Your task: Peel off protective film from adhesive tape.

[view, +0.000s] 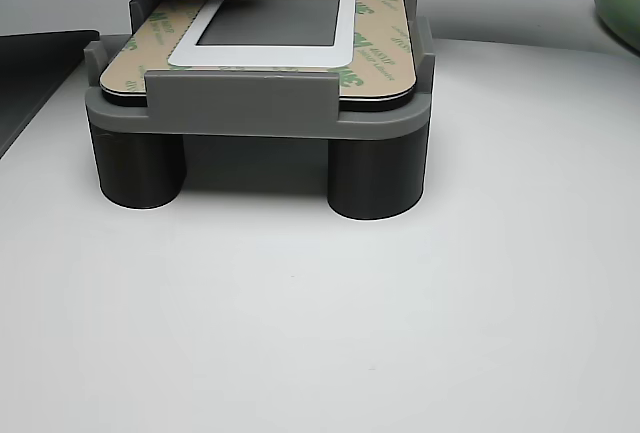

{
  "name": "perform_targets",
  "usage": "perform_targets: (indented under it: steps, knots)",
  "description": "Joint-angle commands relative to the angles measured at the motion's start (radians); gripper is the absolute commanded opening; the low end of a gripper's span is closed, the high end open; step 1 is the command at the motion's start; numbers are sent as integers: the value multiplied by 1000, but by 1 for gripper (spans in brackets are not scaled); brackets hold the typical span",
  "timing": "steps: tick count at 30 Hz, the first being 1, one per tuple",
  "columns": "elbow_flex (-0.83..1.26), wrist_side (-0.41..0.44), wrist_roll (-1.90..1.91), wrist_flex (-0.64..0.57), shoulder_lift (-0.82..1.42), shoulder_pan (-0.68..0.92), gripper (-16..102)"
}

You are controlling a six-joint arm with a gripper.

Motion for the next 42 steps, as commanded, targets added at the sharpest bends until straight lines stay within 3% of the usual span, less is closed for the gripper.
perform_targets:
  steps: [1,17,23,42]
  knots:
    - [-9,2,-3,-31,15,0,-11]
    - [-29,-15,-41,-78,-64,31,-11]
    - [-57,23,-25,-78,-98,77,-11]
    - [-121,32,6,-9,-137,100,-11]
